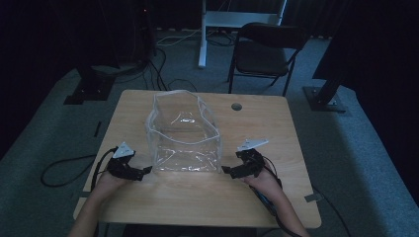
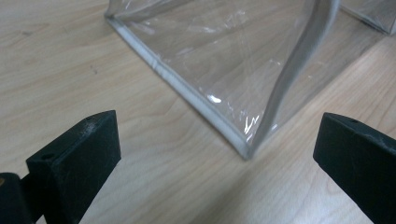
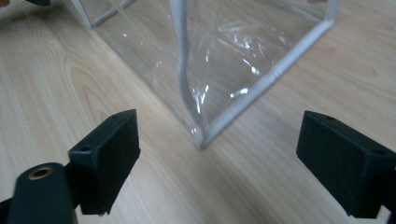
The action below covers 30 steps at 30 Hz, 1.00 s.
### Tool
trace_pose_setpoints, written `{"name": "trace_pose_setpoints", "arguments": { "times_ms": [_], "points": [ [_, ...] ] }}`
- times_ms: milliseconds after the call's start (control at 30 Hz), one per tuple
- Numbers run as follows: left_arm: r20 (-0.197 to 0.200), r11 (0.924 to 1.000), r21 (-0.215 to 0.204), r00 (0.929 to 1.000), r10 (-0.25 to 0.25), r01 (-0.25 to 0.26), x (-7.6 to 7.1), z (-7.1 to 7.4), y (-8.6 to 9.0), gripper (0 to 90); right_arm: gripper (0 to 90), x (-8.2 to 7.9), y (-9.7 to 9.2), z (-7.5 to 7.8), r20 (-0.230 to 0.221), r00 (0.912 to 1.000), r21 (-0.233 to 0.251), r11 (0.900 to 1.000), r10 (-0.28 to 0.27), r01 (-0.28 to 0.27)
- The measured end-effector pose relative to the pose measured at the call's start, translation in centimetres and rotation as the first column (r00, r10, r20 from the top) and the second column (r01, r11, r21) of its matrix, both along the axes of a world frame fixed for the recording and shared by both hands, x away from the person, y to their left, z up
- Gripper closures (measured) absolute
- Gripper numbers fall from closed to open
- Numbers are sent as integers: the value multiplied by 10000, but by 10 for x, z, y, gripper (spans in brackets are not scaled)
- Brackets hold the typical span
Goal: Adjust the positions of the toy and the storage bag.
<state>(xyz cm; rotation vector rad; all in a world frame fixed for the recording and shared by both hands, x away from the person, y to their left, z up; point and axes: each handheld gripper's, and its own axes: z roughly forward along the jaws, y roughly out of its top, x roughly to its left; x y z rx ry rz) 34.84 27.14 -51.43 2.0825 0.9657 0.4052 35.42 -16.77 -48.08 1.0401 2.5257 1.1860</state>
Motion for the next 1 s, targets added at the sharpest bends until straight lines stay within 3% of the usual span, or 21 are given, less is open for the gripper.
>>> {"name": "trace_pose_setpoints", "arguments": {
  "times_ms": [267,533,633,700,833,933,1000],
  "points": [
    [-60,9997,15,9997,-237,237,13,2,-15,14,154,12,17,3,-4,9990,11,9990,440,-440],
    [-130,9992,-4,9991,-400,400,20,4,-23,50,251,17,29,3,-3,9974,-89,9974,715,-715],
    [50,9991,-29,9991,-432,432,19,4,-27,145,323,17,32,0,53,9969,-158,9968,781,-780],
    [174,9984,-100,9983,-557,559,19,4,-29,163,384,18,33,-2,81,9972,-177,9971,743,-742],
    [331,9973,-246,9971,-678,686,18,7,-31,358,515,18,34,-4,9,9966,-117,9966,818,-818],
    [611,9958,-33,9940,-910,914,16,7,-34,501,616,18,35,-6,41,9965,-304,9961,834,-832],
    [586,9939,-123,9924,-1085,1094,15,7,-36,582,682,18,35,-8,28,9961,-280,9957,880,-879]
  ]
}}
